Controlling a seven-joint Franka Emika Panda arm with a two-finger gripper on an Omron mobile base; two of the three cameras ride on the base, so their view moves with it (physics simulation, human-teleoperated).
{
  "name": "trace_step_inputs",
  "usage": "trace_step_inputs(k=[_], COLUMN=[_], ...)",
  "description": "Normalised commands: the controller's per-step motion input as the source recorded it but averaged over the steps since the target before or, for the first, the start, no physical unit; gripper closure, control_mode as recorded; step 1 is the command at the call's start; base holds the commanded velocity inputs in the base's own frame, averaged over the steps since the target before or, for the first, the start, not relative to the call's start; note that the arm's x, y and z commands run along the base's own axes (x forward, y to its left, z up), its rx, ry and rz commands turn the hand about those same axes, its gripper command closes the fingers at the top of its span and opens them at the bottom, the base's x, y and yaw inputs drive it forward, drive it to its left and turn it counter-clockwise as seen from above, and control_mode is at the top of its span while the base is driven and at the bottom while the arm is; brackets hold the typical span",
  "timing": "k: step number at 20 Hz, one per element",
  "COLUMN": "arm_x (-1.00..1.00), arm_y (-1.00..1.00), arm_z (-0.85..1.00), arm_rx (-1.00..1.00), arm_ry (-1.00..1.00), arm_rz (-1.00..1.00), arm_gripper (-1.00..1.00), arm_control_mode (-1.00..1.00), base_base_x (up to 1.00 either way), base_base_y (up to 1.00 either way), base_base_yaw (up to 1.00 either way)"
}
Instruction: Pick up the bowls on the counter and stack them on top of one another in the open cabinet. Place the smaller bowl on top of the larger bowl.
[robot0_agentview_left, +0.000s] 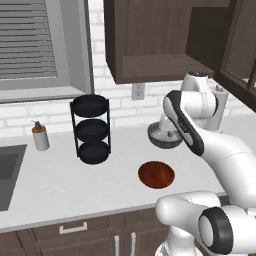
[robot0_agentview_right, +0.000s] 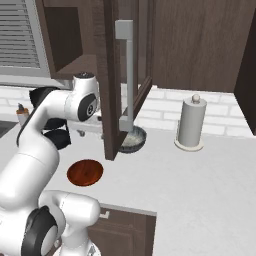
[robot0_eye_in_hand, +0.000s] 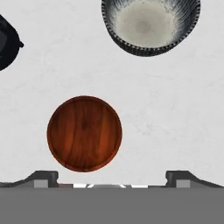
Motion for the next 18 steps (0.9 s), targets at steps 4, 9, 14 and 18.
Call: trace_step_inputs(k=[4,9,14,18], arm_x=[0.04,0.12,0.06,0.0], arm_y=[0.0,0.18,0.04,0.0], arm_z=[-0.98,-0.66,-0.43,-0.56], arm_rx=[0.0,-0.01,0.0,0.0], arm_ry=[0.16,0.04,0.01,0.02], arm_rz=[0.0,0.0,0.0,0.0], arm_gripper=[-1.0,-1.0,-1.0,-1.0], arm_control_mode=[-1.0,-1.0,-1.0,-1.0], base_base_x=[0.0,0.0,0.0,0.0], base_base_y=[0.0,0.0,0.0,0.0], base_base_yaw=[0.0,0.0,0.0,0.0])
